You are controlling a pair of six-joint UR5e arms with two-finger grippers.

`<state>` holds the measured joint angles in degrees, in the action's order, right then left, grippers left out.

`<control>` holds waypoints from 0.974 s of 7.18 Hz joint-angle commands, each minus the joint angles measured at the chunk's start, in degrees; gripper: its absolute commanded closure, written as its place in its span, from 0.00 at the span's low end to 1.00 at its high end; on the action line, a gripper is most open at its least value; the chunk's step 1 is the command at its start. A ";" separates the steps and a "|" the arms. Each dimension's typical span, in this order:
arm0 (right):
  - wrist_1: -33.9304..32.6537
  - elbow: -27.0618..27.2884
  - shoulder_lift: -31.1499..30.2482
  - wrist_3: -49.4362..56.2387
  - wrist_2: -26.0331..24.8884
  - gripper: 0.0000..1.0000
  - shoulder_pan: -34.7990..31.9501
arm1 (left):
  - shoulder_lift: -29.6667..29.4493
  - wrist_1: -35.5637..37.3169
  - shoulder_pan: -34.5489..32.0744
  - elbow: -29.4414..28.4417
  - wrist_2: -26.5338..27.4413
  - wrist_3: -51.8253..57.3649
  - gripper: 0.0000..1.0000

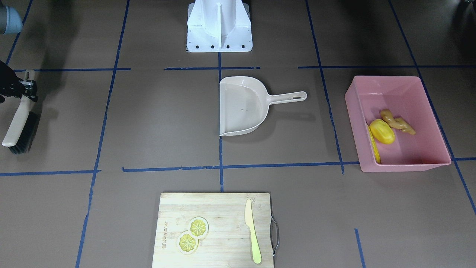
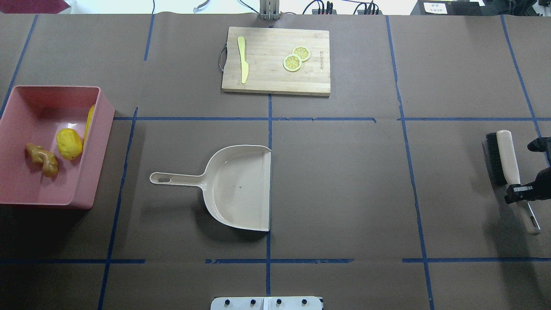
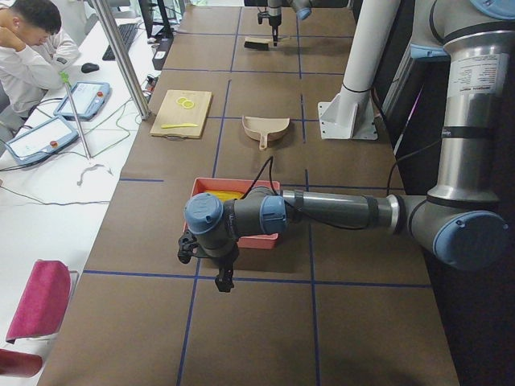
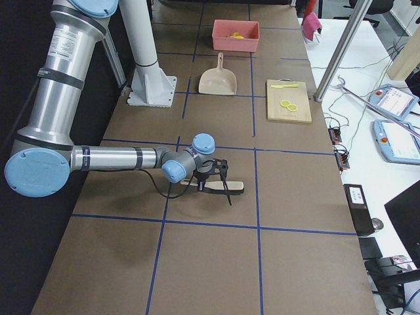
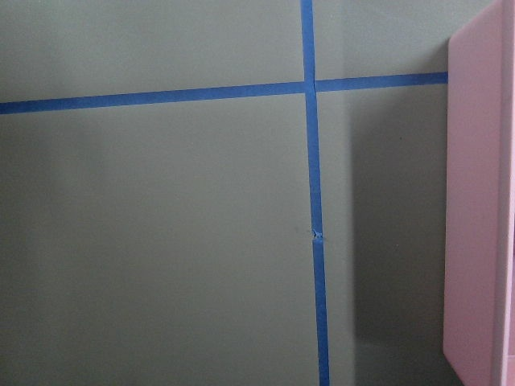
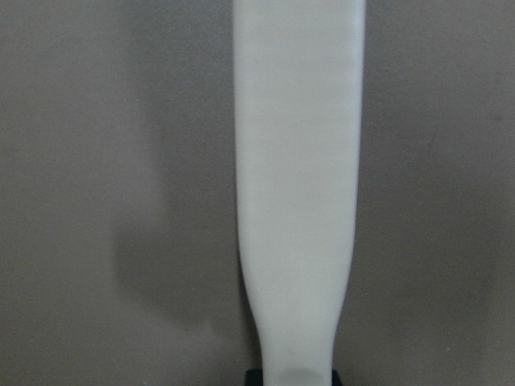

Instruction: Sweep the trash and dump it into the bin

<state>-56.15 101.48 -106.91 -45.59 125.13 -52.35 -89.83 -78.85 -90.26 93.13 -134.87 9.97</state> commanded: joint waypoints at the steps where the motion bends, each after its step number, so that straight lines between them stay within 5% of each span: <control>1: -0.10 0.47 1.43 1.20 0.89 0.00 -0.82 | 0.00 -0.16 0.00 0.29 -0.39 0.40 0.00; 4: -6.74 0.30 1.00 20.38 10.99 0.00 -16.77 | 0.00 -0.07 0.00 0.38 -0.30 0.14 0.00; 7: -28.33 0.90 4.05 46.23 11.01 0.00 -32.51 | 0.00 -0.07 0.00 0.29 -0.39 0.31 0.00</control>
<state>-75.17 101.85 -104.95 -8.95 135.90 -78.63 -89.82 -78.93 -90.26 93.51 -135.20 10.15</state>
